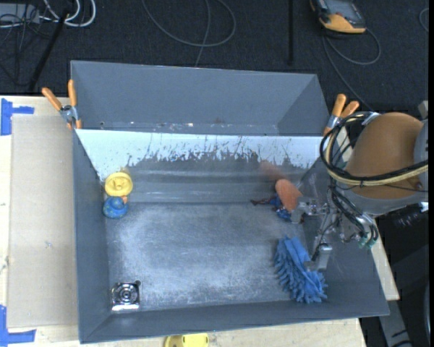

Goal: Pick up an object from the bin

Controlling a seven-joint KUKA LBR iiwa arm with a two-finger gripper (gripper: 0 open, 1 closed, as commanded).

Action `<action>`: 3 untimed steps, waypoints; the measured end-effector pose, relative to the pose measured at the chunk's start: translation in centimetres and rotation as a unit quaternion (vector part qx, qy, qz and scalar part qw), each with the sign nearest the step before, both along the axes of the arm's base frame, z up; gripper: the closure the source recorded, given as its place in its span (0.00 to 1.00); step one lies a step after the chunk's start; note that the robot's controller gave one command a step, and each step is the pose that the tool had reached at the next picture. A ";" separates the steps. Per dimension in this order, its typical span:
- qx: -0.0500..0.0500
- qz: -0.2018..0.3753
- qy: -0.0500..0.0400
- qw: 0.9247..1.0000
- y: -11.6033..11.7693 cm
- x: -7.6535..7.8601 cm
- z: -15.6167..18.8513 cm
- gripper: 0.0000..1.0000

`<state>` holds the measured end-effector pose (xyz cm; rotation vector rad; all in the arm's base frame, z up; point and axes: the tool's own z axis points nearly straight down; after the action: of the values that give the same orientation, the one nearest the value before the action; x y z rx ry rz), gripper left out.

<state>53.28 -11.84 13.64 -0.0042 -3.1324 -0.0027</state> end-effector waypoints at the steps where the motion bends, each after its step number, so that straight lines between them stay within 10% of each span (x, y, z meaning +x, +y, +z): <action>1: -0.001 0.002 -0.004 1.000 0.0 0.2 0.4 0.00; 3: 0.001 0.119 -0.005 0.993 1.2 -1.9 -4.7 0.00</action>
Offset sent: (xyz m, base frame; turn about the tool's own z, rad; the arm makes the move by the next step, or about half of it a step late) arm -0.0213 0.0135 -0.0514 -0.3019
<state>51.40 -10.65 8.92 0.3685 -3.1200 -0.0027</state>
